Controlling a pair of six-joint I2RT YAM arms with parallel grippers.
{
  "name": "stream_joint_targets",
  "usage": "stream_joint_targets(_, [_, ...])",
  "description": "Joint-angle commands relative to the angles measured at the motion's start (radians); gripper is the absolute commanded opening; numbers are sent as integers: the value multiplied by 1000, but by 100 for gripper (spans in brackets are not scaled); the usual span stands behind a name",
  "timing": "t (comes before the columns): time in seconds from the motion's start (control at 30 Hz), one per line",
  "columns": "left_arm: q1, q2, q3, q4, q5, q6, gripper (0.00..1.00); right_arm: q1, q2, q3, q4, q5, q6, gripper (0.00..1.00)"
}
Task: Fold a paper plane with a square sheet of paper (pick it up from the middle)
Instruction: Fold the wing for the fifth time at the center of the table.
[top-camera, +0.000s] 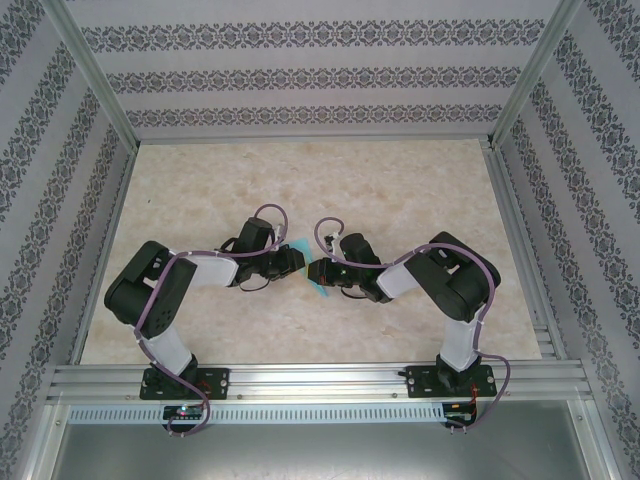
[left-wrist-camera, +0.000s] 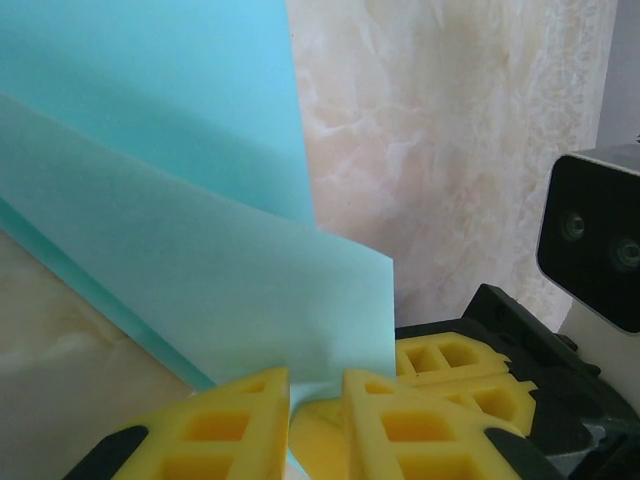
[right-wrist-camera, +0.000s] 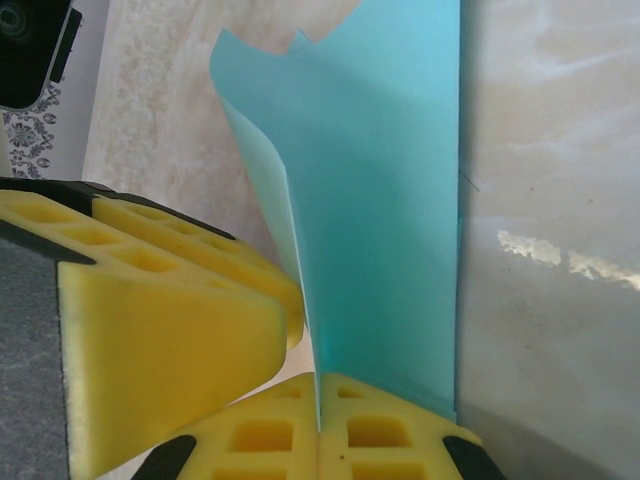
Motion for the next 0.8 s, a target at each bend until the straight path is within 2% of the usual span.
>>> stream_joint_targets(0.0, [-13, 20, 25, 34, -11, 28, 20, -9, 33, 8, -45, -9, 4, 2])
stream_joint_targets(0.77, [-14, 41, 41, -51, -70, 54, 11, -17, -66, 31, -157, -24, -25, 14])
